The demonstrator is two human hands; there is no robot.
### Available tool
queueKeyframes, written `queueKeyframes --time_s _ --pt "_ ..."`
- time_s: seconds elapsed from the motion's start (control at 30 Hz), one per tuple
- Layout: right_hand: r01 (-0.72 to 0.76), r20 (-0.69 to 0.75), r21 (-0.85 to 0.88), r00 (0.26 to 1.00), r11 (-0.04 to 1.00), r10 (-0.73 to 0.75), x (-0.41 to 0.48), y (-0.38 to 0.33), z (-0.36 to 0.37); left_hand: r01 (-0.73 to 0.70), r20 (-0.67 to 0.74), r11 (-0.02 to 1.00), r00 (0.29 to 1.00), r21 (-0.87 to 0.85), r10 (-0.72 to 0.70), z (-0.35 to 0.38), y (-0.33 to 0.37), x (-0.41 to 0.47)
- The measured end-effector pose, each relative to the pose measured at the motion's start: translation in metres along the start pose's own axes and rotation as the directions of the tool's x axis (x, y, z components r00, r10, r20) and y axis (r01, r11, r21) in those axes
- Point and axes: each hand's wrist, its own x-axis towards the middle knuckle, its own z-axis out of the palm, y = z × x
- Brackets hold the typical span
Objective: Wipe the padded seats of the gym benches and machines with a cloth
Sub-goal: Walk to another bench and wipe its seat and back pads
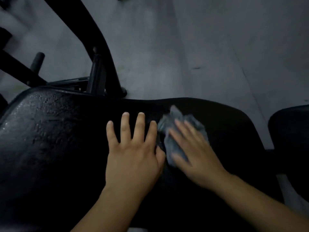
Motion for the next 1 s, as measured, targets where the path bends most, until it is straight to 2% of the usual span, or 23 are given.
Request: queueKeyframes --time_s 0.03,0.1,0.17,0.23,0.3,0.4,0.47,0.5,0.57,0.63,0.67,0.73,0.8,0.9,0.93,1.0 --pt "-0.076 -0.005 -0.001 0.997 0.997 0.076 0.027 0.005 -0.003 0.015 -0.016 1.0 1.0 0.01 -0.015 0.002 0.006 0.003" --pt "-0.066 -0.042 -0.036 0.997 0.997 0.065 0.058 -0.002 -0.005 0.028 -0.048 0.999 0.998 0.04 -0.026 0.007 0.013 0.005" --pt "0.089 -0.016 -0.045 0.996 0.995 -0.09 0.047 -0.006 -0.003 0.026 -0.079 0.997 0.997 0.074 -0.02 0.012 0.013 0.003" --pt "0.278 0.048 0.008 0.96 0.961 -0.278 0.009 0.013 -0.001 0.036 -0.088 0.994 0.996 0.1 -0.027 0.014 0.013 0.0" --pt "0.338 0.047 0.029 0.939 0.941 -0.339 -0.01 0.046 -0.005 0.044 -0.053 0.989 0.998 0.14 -0.037 0.014 0.015 -0.003" --pt "0.166 -0.067 -0.035 0.983 0.985 -0.168 0.03 0.081 -0.012 0.07 -0.072 0.986 0.996 0.149 -0.06 0.015 0.019 -0.005" --pt "0.021 -0.088 -0.065 0.996 0.998 -0.027 0.069 0.069 -0.014 0.079 -0.058 0.986 0.996 0.148 -0.071 0.013 0.022 -0.006" --pt "0.003 -0.078 -0.078 0.997 0.997 -0.009 0.077 0.055 -0.014 0.081 -0.046 0.986 0.996 0.145 -0.075 0.01 0.023 -0.006" --pt "0.125 -0.05 -0.066 0.99 0.99 -0.128 0.06 0.034 -0.008 0.091 -0.034 0.987 0.996 0.133 -0.087 0.007 0.026 -0.007" --pt "0.313 0.003 -0.038 0.95 0.949 -0.313 0.008 0.031 -0.002 0.083 -0.033 0.989 0.996 0.121 -0.079 0.007 0.028 -0.007" --pt "0.35 0.038 -0.012 0.936 0.937 -0.349 -0.014 0.04 -0.004 0.069 -0.025 0.991 0.997 0.112 -0.067 0.007 0.029 -0.006" --pt "0.299 0.065 -0.037 0.953 0.953 -0.297 -0.023 0.071 -0.009 0.048 -0.006 0.995 0.999 0.086 -0.048 0.01 0.034 -0.005" --pt "0.165 0.001 -0.049 0.986 0.985 -0.165 0.009 0.088 -0.014 0.052 -0.023 0.995 0.998 0.082 -0.051 0.015 0.043 -0.004" --pt "-0.006 -0.062 -0.07 0.998 0.998 0.002 0.059 0.064 -0.013 0.075 -0.052 0.992 0.996 0.097 -0.07 0.019 0.054 -0.005" --pt "0.003 -0.059 -0.075 0.998 0.997 -0.008 0.057 0.052 -0.011 0.083 -0.057 0.992 0.995 0.091 -0.078 0.02 0.055 -0.005" --pt "0.176 -0.04 -0.056 0.983 0.983 -0.179 0.02 0.046 -0.006 0.099 -0.063 0.992 0.993 0.073 -0.095 0.019 0.056 -0.004"
